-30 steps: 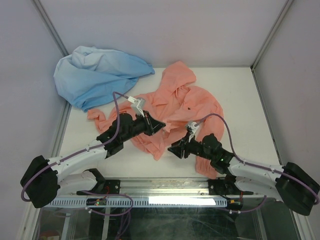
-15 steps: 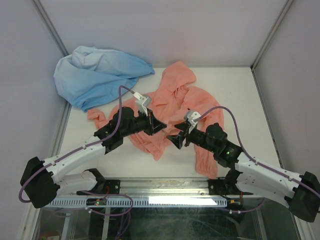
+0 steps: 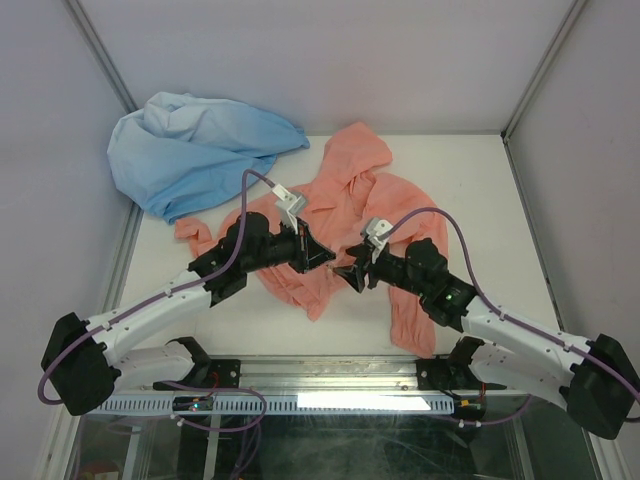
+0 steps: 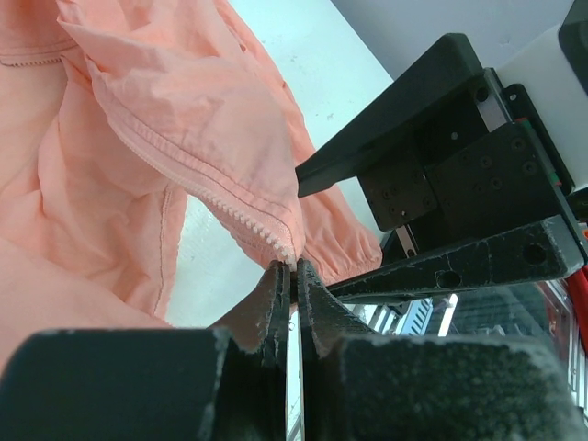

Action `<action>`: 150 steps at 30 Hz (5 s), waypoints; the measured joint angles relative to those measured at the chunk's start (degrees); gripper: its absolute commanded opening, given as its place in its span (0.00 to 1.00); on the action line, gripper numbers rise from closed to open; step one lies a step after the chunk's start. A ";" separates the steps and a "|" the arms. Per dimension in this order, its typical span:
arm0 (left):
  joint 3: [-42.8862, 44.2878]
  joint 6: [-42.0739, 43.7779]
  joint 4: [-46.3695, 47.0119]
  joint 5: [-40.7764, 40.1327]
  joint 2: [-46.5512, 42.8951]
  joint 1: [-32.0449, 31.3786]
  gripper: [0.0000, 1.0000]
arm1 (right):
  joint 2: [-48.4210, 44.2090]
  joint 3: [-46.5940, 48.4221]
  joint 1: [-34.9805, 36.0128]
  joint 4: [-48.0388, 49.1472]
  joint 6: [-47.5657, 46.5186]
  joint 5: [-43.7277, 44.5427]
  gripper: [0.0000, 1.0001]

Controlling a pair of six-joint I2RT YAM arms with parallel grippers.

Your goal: Zip up the jacket

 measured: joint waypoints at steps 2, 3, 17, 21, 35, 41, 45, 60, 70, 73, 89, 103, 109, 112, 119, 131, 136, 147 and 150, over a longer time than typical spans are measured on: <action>0.22 0.04 0.00 0.09 0.22 0.00 0.00 | 0.37 -0.02 -0.17 0.26 -0.13 -1.31 0.56; 0.24 0.04 0.00 0.13 0.24 0.00 0.00 | 0.61 0.00 -0.22 0.39 -0.15 -2.03 0.56; 0.63 0.26 0.00 1.07 0.55 -0.04 0.00 | 1.77 0.00 -0.33 1.49 -0.35 -6.43 0.45; 0.66 0.42 -0.02 1.09 0.92 -0.04 0.00 | 1.77 0.00 -0.33 1.62 -0.37 -6.82 0.36; 1.51 1.33 -1.92 0.61 1.01 -0.04 0.22 | 2.60 0.17 -1.29 2.14 0.37 -8.44 0.00; 2.10 1.70 -7.78 -3.58 -0.96 -0.04 0.40 | 1.27 -2.10 -3.56 2.91 2.16 -7.89 0.00; 3.48 1.70 -13.53 -5.88 -1.77 -0.04 0.45 | -1.79 -6.32 -4.46 3.02 4.04 -6.25 0.00; 4.85 1.68 -34.82 -14.88 13.94 -10.05 0.48 | -7.04 -12.13 -4.50 4.07 7.48 -3.63 0.00; 12.92 6.73 -41.20 -23.76 26.36 -15.54 0.46 | -9.09 -12.81 -4.50 4.24 8.07 -3.63 0.00; 14.01 8.66 -41.59 -25.29 27.39 -15.56 0.45 | -9.57 -12.96 -4.50 4.24 8.09 -3.48 0.00; 14.88 13.66 -39.23 -25.20 33.35 -15.52 0.35 | -10.05 -13.09 -4.57 4.04 8.09 -2.56 0.00; 9.92 7.13 -31.89 -18.86 29.42 -10.97 0.00 | -11.08 -13.09 -4.61 3.30 8.59 -1.05 0.00; 4.87 2.75 -28.83 -16.92 16.09 -4.33 0.00 | -11.28 -13.09 -4.63 1.53 9.53 0.48 0.00; 3.76 0.46 -24.22 -16.65 7.82 -1.64 0.00 | -11.69 -13.05 -4.79 1.07 10.16 0.42 0.00; -2.43 -3.91 -8.22 -16.52 -1.09 -1.16 0.00 | -12.02 -11.30 -6.49 0.94 11.19 -4.07 0.00; -23.45 -4.76 28.44 -16.52 -8.66 -1.16 0.00 | 1.16 -3.76 -14.19 8.57 18.21 -26.21 0.00; -27.78 -3.06 40.24 -16.57 -7.34 -1.16 0.00 | 6.97 -3.06 -14.23 14.36 23.87 -30.73 0.00; -28.00 4.57 52.26 -21.88 -4.02 -5.11 0.00 | 14.82 -3.78 -12.22 26.67 32.17 -30.86 0.00; -27.98 7.06 53.02 -23.98 -2.99 -7.02 0.00 | 16.44 -3.78 -11.47 28.96 33.18 -30.47 0.00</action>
